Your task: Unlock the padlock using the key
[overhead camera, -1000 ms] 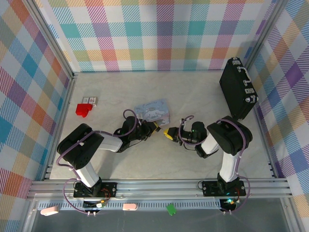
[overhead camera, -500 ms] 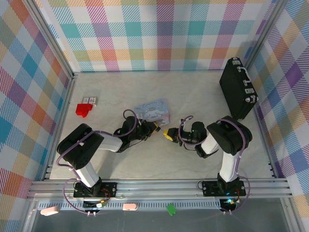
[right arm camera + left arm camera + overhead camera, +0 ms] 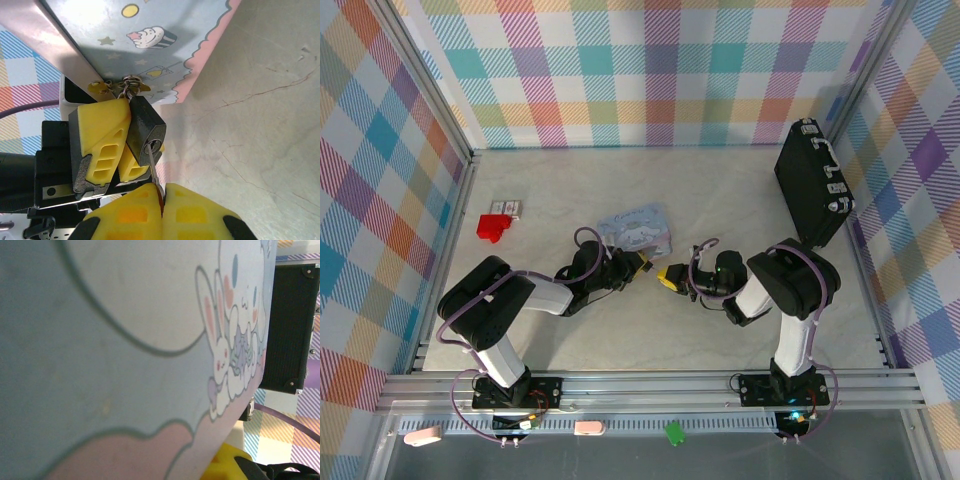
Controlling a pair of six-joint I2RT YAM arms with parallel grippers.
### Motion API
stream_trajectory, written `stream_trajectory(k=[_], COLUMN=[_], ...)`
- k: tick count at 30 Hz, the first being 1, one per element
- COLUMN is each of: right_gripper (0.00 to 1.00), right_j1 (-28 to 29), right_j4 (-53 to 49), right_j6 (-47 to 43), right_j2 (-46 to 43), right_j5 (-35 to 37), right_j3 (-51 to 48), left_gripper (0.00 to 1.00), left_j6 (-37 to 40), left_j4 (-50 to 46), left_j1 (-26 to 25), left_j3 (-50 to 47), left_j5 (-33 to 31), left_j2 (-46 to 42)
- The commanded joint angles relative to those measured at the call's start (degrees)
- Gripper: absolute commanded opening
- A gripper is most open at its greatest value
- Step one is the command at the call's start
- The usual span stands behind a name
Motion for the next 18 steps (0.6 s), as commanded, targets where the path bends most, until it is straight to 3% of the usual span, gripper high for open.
stream_trajectory(k=[1, 18], right_gripper=[0.00, 0.00], right_j1=[0.10, 0.80], right_j4=[2.94, 2.95], right_j6=[-0.70, -0.23], right_j2=[1.52, 1.82], right_j5=[-1.00, -1.35], right_j3=[1.16, 2.78], left_gripper=[0.00, 0.00], left_j6=[-2.83, -3.02], left_j4=[2.57, 2.63], left_j1=[0.45, 0.44], left_j3=[-0.68, -0.30], left_j5=[1.83, 2.43], left_j2=[-1.64, -2.06])
